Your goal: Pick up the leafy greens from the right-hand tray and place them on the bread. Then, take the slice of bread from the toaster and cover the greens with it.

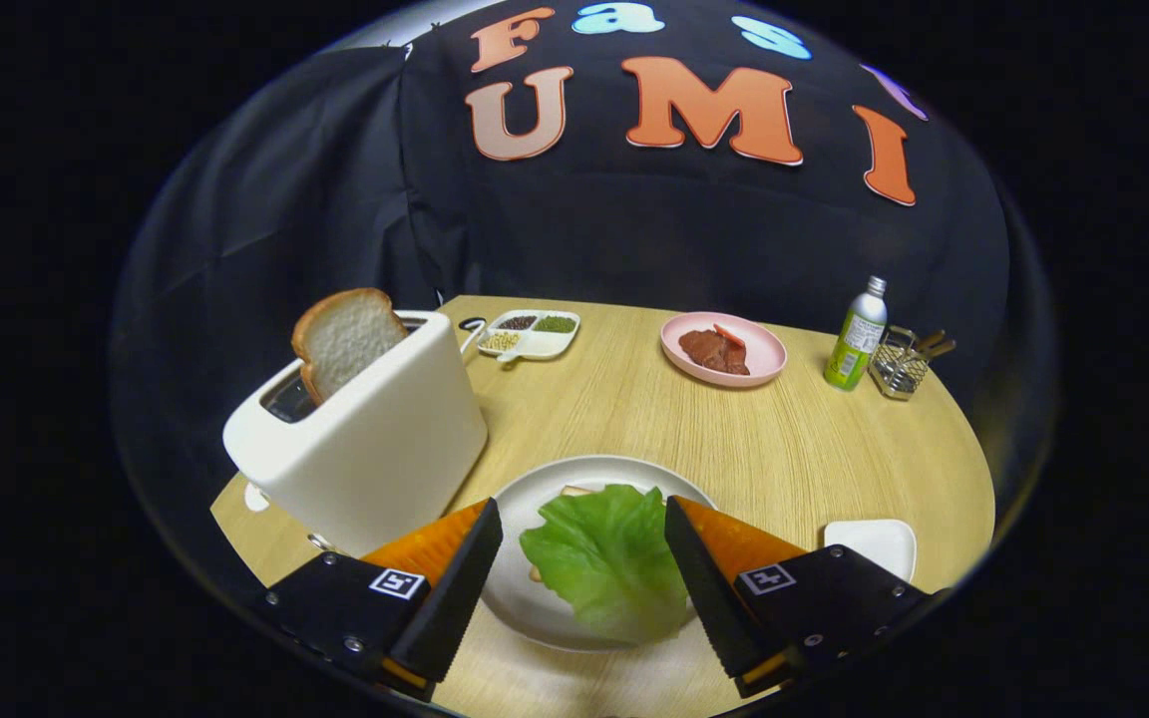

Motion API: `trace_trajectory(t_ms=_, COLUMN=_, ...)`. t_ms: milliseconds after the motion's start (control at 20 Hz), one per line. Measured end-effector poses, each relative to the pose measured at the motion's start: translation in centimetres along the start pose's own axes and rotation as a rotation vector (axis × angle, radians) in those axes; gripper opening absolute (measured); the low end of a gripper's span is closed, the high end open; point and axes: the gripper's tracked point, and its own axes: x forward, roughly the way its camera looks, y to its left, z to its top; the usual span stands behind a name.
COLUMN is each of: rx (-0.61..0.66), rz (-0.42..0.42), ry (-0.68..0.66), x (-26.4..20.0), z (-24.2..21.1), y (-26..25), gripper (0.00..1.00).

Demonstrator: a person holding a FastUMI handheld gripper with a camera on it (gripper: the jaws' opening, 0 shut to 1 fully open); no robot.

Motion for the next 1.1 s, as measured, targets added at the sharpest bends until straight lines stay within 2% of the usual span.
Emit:
trace_trajectory(t_ms=550, rx=-0.059, rz=-0.012, ry=-0.125, x=-2.1, z=8.1, y=7.3, gripper=0.98)
trace_trajectory(t_ms=1100, rx=-0.069, rz=0.024, ry=-0.140, x=1.3, z=11.4, y=15.1, gripper=0.98)
